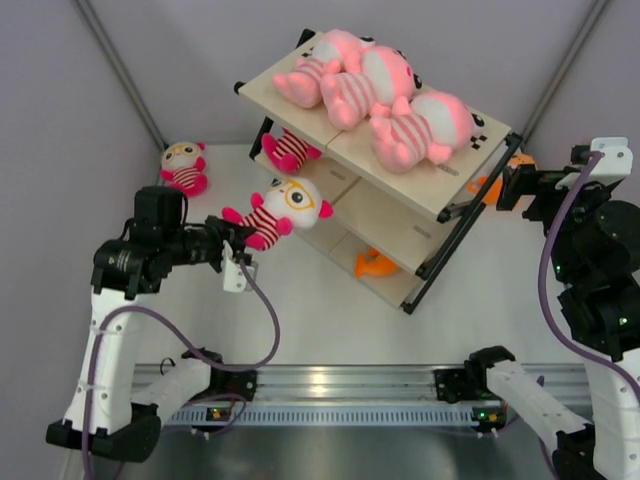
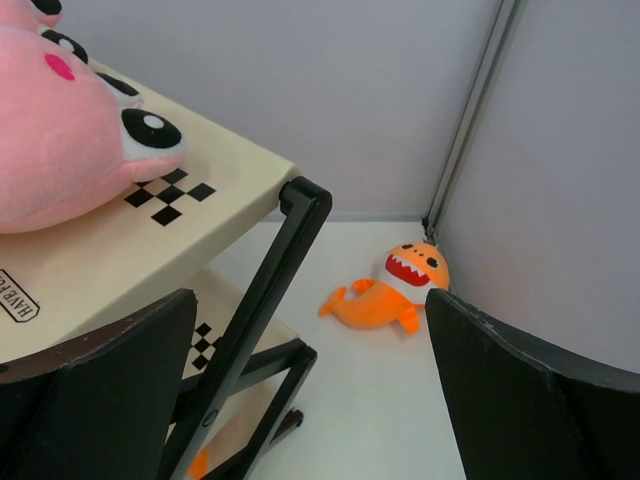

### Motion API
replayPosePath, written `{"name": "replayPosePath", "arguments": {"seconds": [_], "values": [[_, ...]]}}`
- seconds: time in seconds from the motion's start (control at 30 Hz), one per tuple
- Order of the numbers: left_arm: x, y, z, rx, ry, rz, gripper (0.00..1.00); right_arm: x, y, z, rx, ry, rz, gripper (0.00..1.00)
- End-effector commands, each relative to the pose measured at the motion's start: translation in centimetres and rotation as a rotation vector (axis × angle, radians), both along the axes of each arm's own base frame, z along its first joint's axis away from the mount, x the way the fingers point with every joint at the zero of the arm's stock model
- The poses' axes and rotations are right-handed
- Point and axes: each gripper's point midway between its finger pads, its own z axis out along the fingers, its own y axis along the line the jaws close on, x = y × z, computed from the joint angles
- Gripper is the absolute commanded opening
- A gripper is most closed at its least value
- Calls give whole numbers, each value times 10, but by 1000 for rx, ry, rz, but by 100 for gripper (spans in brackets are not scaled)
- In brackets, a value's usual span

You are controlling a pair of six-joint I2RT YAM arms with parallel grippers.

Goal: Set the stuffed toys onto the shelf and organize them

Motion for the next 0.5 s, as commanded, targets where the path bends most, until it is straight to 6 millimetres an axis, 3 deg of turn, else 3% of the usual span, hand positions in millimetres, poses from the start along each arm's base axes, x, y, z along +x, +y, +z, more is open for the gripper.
{"name": "replayPosePath", "arguments": {"seconds": [0.0,0.17,0.33,0.43,0.47], "values": [[19,-20,47,-61,-91,-104,0,-1,-7,4,-6,-26,-32,98],[61,-31,59,-16,-89,-96,0,-4,-11,9,-5,-37,-55,98],[92,-57,20,94,-22,-151,0,-7,-16,11,-8,-38,-75,98],[112,-77,22,71,-10,-142,0,-10,-20,8,-10,-34,-94,98],[118,-84,34,41,-22,-134,0,-10,-20,7,-10,-32,-97,98]]}}
